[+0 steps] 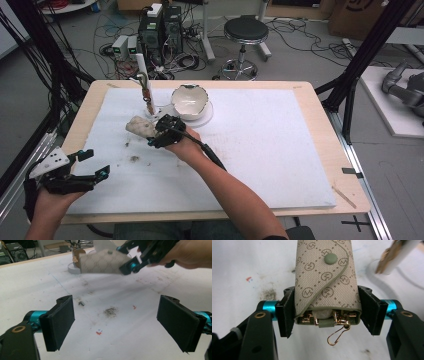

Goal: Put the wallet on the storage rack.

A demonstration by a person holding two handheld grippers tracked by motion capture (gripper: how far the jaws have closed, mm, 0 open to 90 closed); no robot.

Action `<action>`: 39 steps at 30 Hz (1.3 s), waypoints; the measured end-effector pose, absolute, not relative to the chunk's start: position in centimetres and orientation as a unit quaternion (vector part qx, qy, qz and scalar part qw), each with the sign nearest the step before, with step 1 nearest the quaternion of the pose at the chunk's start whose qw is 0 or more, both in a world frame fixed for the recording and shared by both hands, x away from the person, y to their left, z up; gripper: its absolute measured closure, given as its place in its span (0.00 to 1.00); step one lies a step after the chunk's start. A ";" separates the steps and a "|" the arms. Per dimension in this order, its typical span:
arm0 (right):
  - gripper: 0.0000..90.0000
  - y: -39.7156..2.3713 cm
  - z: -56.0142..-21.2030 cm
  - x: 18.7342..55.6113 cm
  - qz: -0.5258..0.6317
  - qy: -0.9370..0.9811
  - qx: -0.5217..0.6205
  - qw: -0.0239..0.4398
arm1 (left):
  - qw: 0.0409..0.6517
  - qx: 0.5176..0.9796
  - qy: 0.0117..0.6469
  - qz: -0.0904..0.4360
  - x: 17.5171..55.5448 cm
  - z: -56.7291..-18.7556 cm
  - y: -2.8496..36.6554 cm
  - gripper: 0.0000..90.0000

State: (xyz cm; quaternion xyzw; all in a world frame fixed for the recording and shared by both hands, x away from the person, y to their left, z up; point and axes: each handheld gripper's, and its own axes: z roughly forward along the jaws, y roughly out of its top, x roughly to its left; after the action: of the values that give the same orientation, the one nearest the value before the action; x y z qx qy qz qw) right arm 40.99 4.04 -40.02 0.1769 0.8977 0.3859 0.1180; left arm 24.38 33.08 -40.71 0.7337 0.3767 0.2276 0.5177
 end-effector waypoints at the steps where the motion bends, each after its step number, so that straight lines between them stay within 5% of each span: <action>1: 0.41 3.7 -39.6 40.9 0.388 0.896 0.177 0.120 | 0.518 0.734 0.376 0.227 24.4 -40.7 33.0 0.16; 25: 0.41 -7.3 -34.1 42.7 0.392 0.866 0.244 0.194 | 0.523 0.749 0.350 0.208 26.8 -40.8 30.7 0.16; 39: 0.41 -7.9 -34.4 45.3 0.337 0.879 0.258 0.215 | 0.522 0.749 0.351 0.206 26.9 -40.9 30.7 0.16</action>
State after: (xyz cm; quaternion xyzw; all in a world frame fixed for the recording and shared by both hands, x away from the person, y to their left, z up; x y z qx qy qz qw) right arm 45.26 -7.94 -34.42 0.2583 0.8793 0.3374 0.2152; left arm 26.88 30.72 -40.89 0.7492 0.3515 0.2057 0.5224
